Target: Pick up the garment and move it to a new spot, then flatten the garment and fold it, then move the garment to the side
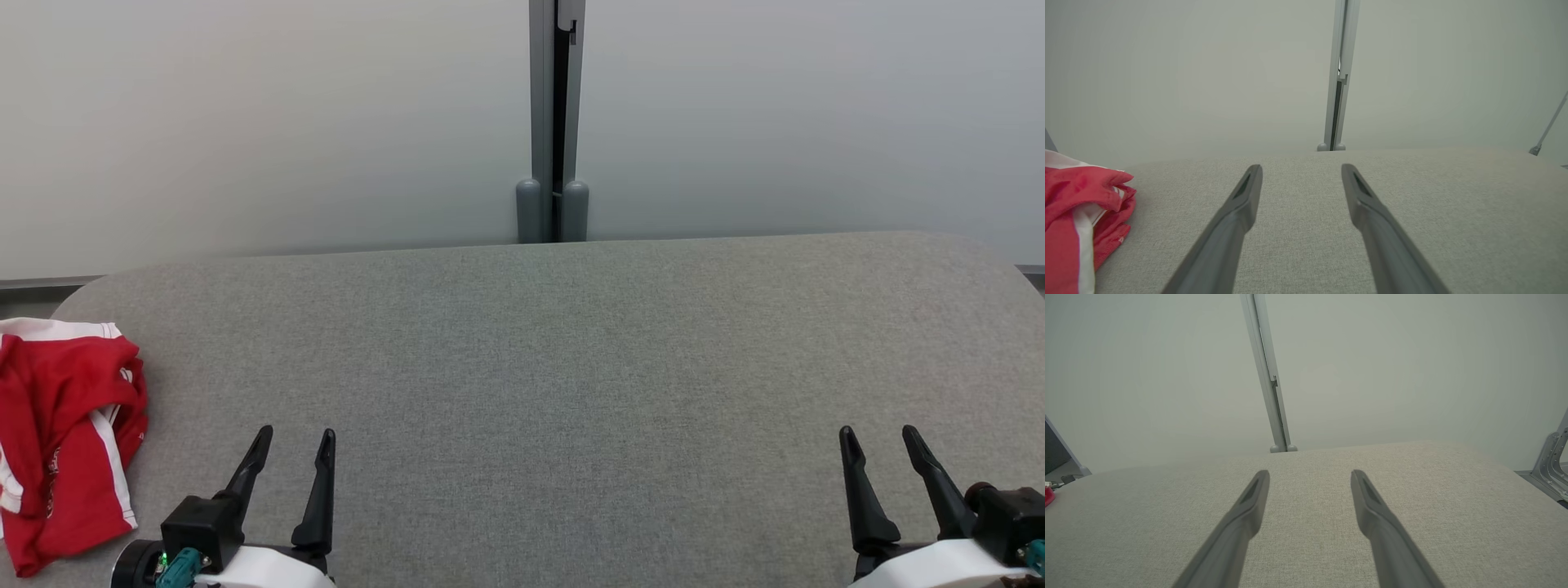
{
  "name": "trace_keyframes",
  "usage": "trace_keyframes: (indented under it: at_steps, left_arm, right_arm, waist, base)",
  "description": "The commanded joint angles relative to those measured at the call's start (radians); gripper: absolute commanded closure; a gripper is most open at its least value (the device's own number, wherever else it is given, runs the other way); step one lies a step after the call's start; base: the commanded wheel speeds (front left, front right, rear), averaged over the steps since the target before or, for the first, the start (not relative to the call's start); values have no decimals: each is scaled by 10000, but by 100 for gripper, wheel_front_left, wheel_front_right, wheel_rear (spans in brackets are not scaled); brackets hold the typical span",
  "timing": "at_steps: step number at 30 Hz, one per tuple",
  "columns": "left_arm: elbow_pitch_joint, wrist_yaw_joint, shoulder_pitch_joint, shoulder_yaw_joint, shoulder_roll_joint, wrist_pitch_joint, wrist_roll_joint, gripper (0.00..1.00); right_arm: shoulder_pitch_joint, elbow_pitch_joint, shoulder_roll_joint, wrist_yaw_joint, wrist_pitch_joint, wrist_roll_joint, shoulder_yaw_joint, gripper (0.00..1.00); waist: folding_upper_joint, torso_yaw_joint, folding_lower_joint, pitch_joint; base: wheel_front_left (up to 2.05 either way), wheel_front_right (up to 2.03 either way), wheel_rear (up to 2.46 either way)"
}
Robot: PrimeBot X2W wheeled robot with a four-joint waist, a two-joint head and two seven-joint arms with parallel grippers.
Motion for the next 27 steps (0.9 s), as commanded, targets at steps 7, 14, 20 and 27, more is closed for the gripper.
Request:
trace_keyframes:
  at_steps: [7, 14, 20, 27]
  left_arm:
    - [211, 123, 82, 1, 40, -186, 536, 0]
    - [343, 130, 52, 38, -13, -176, 408, 0]
    - [370, 128, 11, 99, -60, -176, 315, 0]
    - [416, 46, -119, 56, -98, -176, 286, 0]
  right_arm:
    - [135, 38, -5, 0, -166, -482, 34, 0]
    - [124, 132, -4, 0, -216, -412, -8, 0]
    - [70, 194, -30, 0, -237, -440, -33, 0]
    - [72, 166, -87, 0, -255, -489, -131, 0]
  waist:
    - [-1, 23, 0, -76]
    - [-1, 20, 0, -119]
    - [-1, 17, 0, -107]
    - [-1, 172, 0, -109]
  base:
    - [0, 0, 0]
    - [0, 0, 0]
    - [0, 0, 0]
    - [0, 0, 0]
